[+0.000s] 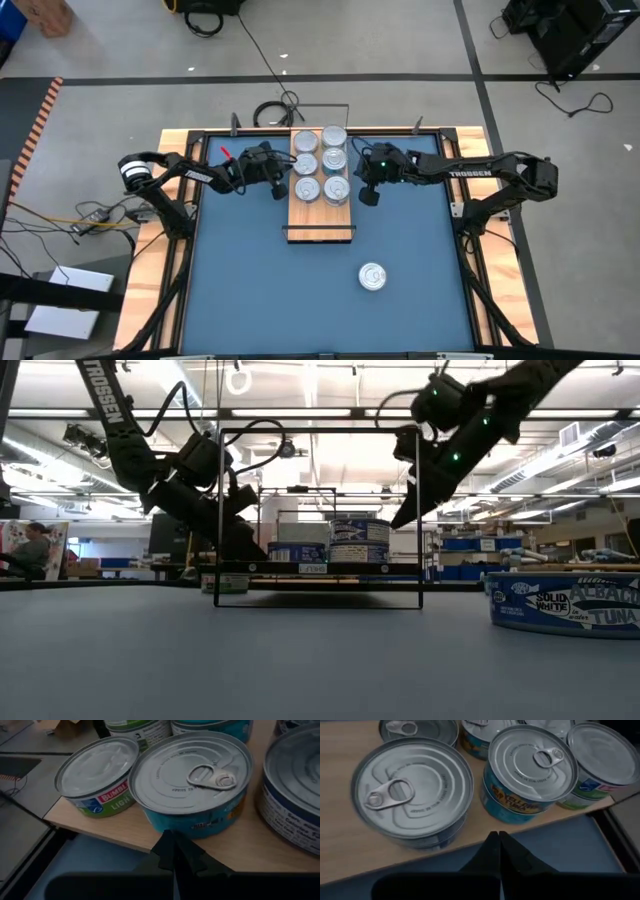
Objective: Stack canned seafood by type on shelf
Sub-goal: Adjust the yellow blue tuna can and blue tuna can on the shelf, then stack the blue tuna can on top of the other blue tuna can on the shelf
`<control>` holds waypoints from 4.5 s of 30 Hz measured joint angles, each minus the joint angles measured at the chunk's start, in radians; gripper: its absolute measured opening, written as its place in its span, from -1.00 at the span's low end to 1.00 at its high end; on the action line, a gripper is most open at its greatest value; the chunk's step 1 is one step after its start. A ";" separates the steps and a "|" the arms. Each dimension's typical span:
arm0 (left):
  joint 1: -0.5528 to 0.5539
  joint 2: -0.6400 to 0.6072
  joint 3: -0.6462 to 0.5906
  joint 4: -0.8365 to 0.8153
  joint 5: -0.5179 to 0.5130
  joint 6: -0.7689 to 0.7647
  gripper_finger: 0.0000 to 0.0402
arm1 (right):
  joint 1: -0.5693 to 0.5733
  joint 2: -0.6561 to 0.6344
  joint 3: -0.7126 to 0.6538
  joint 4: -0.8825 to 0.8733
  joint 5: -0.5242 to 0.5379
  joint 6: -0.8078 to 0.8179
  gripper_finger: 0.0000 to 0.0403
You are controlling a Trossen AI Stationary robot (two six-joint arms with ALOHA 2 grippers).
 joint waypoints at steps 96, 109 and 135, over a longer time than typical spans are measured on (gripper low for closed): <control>-0.196 -0.404 0.083 -0.429 0.000 0.270 -0.99 | 0.106 -0.073 0.035 -0.119 -0.023 0.023 -0.98; -0.197 -0.588 -0.036 -0.337 0.156 0.146 -0.99 | 0.389 -0.212 0.082 -0.351 0.179 0.160 -0.98; -0.486 -0.720 -0.111 -0.288 0.118 0.098 -0.99 | 0.989 0.079 0.081 -0.604 0.165 0.989 -0.99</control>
